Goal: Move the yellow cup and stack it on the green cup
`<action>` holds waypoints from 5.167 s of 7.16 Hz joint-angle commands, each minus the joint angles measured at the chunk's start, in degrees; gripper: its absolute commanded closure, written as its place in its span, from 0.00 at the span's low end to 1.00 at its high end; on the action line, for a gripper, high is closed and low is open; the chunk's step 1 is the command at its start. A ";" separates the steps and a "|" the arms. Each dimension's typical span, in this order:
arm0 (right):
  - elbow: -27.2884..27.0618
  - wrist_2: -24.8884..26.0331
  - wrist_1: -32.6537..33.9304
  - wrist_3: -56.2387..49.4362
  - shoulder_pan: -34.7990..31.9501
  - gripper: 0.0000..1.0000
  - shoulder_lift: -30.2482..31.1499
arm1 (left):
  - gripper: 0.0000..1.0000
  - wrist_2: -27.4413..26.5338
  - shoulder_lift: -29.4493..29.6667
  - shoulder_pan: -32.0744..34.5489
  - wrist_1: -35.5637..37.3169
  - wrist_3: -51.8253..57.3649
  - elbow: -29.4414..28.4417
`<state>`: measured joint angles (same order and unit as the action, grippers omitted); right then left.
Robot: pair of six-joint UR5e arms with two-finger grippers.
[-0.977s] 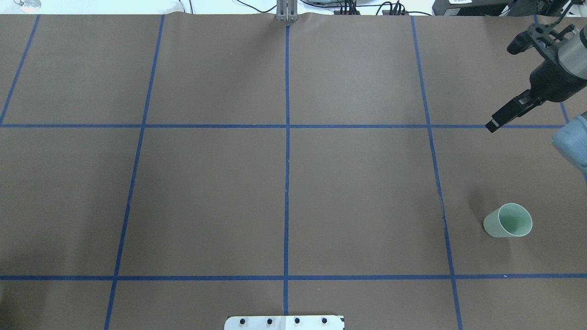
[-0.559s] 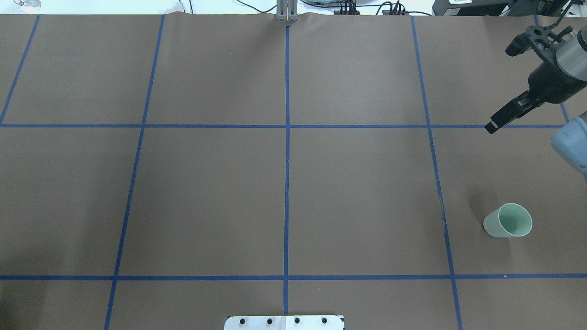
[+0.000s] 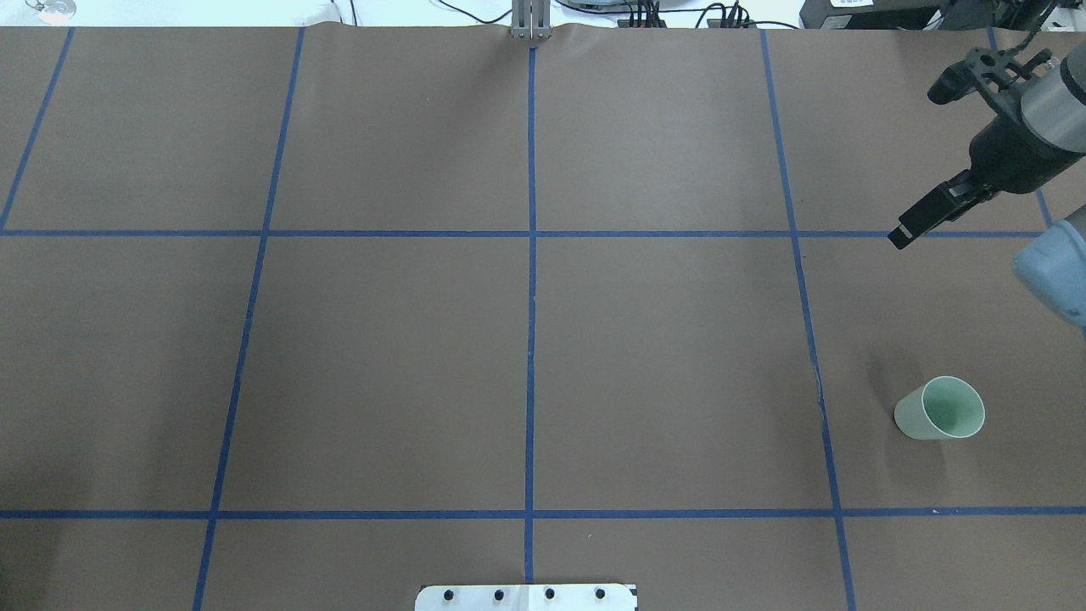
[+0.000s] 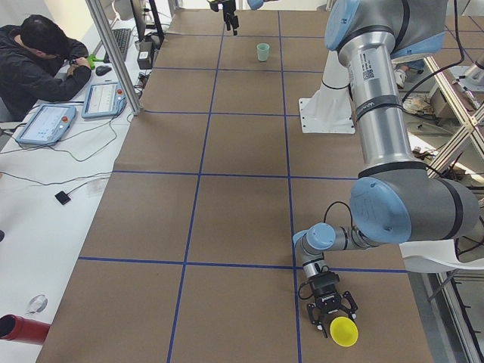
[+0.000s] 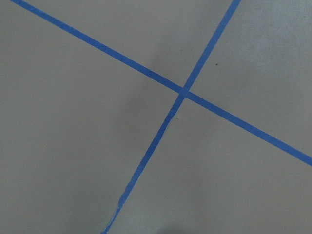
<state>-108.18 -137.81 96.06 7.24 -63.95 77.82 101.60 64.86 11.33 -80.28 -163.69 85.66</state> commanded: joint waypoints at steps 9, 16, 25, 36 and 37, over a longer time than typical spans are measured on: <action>0.24 -0.09 0.09 2.07 0.32 0.00 -3.38 | 1.00 -7.67 -12.57 1.75 -0.93 16.53 7.50; 2.35 0.09 0.09 4.27 0.40 0.00 -5.75 | 1.00 -36.28 12.55 45.77 -21.06 72.01 10.32; 2.27 0.09 0.09 6.10 0.32 0.00 -5.84 | 1.00 -16.84 37.27 40.63 -49.67 110.16 14.52; 5.75 -2.81 -14.94 41.54 14.18 0.02 -16.56 | 1.00 -17.22 54.75 11.17 -81.88 119.31 5.58; 10.22 -2.72 -23.64 48.41 16.38 0.02 -18.39 | 1.00 -17.13 54.76 10.91 -84.32 121.31 4.61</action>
<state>-102.56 -140.65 82.76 46.59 -50.23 61.32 84.42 118.97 22.49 -162.39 -44.01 91.90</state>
